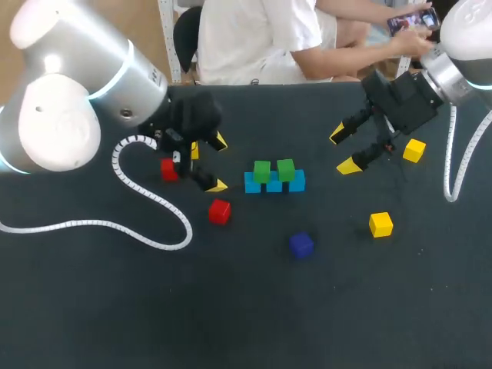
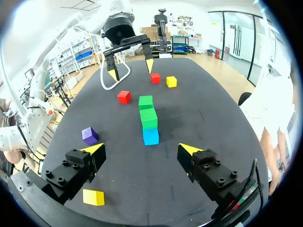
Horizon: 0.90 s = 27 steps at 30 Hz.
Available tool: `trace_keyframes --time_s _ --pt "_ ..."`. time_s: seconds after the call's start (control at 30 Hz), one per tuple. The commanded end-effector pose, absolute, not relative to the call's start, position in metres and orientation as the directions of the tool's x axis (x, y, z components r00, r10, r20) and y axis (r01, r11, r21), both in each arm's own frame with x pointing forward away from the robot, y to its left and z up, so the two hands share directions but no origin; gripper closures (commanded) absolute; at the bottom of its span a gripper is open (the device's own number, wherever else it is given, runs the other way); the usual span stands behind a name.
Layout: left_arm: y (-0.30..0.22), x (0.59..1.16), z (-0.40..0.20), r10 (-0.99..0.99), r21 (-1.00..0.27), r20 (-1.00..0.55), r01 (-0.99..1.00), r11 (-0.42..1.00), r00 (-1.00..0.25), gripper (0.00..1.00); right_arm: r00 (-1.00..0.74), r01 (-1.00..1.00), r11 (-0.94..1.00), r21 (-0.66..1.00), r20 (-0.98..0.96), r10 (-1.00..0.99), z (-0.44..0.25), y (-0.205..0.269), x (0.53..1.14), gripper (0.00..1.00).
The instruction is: Place the blue cubes, place green cubes on the blue cubes, place the yellow cubes on the green cubes, then place the red cubes on the yellow cubes, and place purple cube on the red cubes.
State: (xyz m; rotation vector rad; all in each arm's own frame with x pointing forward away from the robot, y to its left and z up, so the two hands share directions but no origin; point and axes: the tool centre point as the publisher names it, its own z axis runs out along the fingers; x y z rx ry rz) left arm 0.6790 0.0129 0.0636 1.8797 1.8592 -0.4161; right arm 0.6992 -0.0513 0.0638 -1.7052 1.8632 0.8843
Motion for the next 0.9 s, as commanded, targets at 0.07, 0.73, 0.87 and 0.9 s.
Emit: trace_keyframes --time_s 0.07,0.73,0.87,0.9 --pt "0.0143 0.6765 0.0687 0.858 0.107 -0.513 0.994 0.022 0.037 0.00 -0.124 -0.989 0.024 0.149 -0.713 -0.691 0.0637 -0.0515 0.6990 0.00" --pt "0.0143 0.6765 0.0687 0.858 0.107 -0.513 0.994 0.022 0.037 0.00 -0.124 -0.989 0.024 0.149 -0.713 -0.691 0.0637 -0.0515 0.6990 0.00" --pt "0.0193 0.6745 0.0700 0.837 0.134 -0.546 0.990 0.040 0.040 0.00 -0.124 -0.989 0.024 0.149 -0.713 -0.691 0.0637 -0.0515 0.6990 0.00" --pt "0.0201 0.6741 0.0702 0.833 0.139 -0.552 0.989 0.044 0.041 0.00 -0.124 -0.989 0.024 0.149 -0.713 -0.691 0.0637 -0.0515 0.6990 0.00"
